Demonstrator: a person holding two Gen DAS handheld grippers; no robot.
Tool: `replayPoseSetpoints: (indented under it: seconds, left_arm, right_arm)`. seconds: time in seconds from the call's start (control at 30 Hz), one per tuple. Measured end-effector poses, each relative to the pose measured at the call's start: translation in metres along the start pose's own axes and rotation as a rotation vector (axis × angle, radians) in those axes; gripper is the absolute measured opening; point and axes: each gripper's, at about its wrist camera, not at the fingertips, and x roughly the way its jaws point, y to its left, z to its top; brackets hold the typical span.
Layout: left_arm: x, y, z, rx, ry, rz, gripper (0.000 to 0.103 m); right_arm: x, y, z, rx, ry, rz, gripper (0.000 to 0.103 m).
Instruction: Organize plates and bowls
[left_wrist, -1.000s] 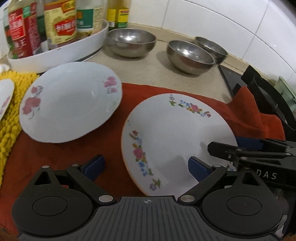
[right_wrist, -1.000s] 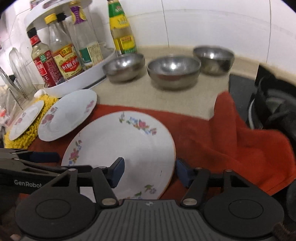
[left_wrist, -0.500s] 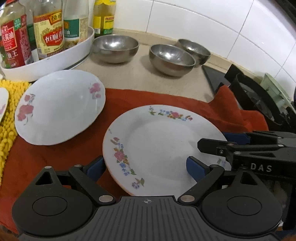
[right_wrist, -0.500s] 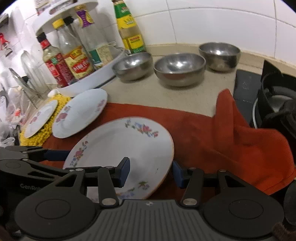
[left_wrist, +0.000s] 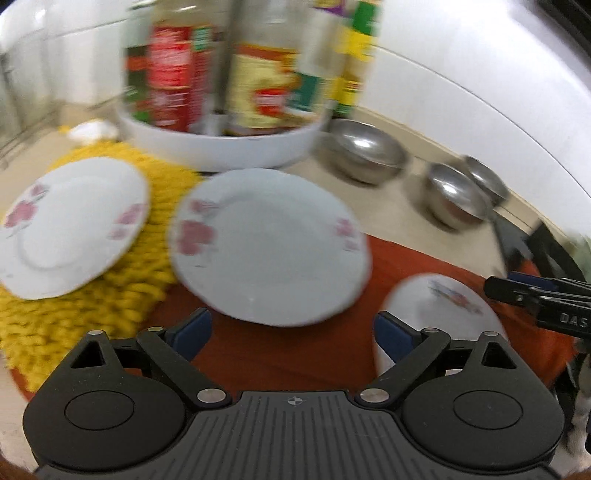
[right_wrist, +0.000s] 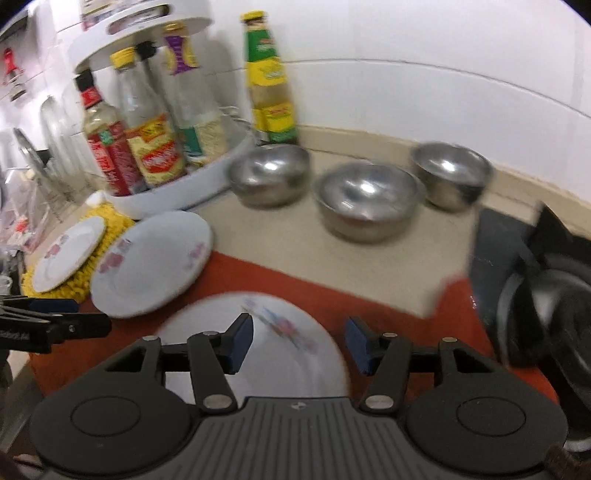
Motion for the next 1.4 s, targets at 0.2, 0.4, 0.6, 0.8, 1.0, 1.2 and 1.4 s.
replayPoseSetpoints:
  seconds: [0.2,0.4,0.6,0.8,1.0,1.2,1.4]
  left_arm:
    - [0.019,0.031,0.015,-0.104,0.015,0.025,0.097]
    - [0.033,0.041,0.021,-0.142,0.034,0.004,0.097]
    - [0.045,0.048,0.027,-0.175,0.047,-0.021,0.097]
    - [0.056,0.039,0.034,-0.157,0.037,-0.010,0.102]
    - [0.053,0.031,0.033,-0.129,0.067,-0.020,0.101]
    - [0.046,0.032,0.021,-0.082,0.070,-0.047,0.100]
    - [0.049,0.034,0.021,-0.082,0.034,-0.017,0.102]
  right_arm:
    - [0.048,0.035,0.029,-0.066,0.040,0.061,0.053]
    - [0.101,0.046,0.052,-0.045,0.122,0.107,0.053]
    - [0.134,0.056,0.061,-0.061,0.166,0.167,0.053]
    - [0.157,0.062,0.070,-0.071,0.174,0.213,0.053]
    - [0.154,0.075,0.067,-0.088,0.193,0.272,0.058]
    - [0.144,0.064,0.061,-0.046,0.222,0.310,0.057]
    - [0.140,0.060,0.059,-0.063,0.225,0.295,0.055]
